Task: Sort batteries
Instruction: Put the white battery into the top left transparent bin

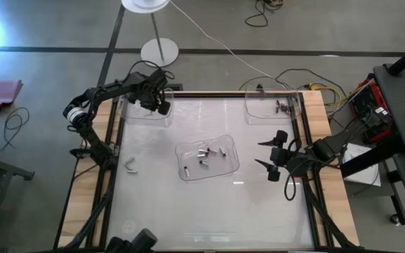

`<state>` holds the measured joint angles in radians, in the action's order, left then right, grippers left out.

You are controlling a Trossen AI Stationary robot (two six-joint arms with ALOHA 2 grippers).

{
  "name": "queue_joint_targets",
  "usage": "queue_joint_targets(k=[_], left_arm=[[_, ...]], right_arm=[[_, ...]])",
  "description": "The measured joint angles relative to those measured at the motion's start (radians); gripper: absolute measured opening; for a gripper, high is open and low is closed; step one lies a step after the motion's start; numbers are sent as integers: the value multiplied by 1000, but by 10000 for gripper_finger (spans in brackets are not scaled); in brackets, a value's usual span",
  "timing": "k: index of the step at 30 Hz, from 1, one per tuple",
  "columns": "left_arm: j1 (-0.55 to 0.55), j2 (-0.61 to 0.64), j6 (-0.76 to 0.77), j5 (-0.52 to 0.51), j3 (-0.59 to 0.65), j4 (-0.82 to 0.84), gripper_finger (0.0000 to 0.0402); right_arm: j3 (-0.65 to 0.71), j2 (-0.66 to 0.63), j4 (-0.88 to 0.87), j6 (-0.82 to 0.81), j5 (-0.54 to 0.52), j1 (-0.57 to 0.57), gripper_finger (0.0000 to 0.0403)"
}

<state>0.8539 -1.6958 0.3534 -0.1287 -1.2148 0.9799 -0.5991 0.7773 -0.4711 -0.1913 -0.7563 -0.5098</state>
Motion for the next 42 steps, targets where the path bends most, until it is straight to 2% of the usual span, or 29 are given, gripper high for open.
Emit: queue_joint_targets(k=[6,17,31,35,42], left_arm=[[21,-16,61,6,0,16,5],[125,-158,127,10,1,6,6],[129,-217,123,13,-2,-40,10],[129,-209,119,-1,0,-43,35],[124,-183,88,-11,1,-51,116]], right_arm=[[4,0,-5,11,0,0,293],[22,0,-6,-26,35,0,283],[28,0,-6,-47,57,0,306],[28,0,-3,-47,57,0,306],[28,0,6,-46,57,0,309]])
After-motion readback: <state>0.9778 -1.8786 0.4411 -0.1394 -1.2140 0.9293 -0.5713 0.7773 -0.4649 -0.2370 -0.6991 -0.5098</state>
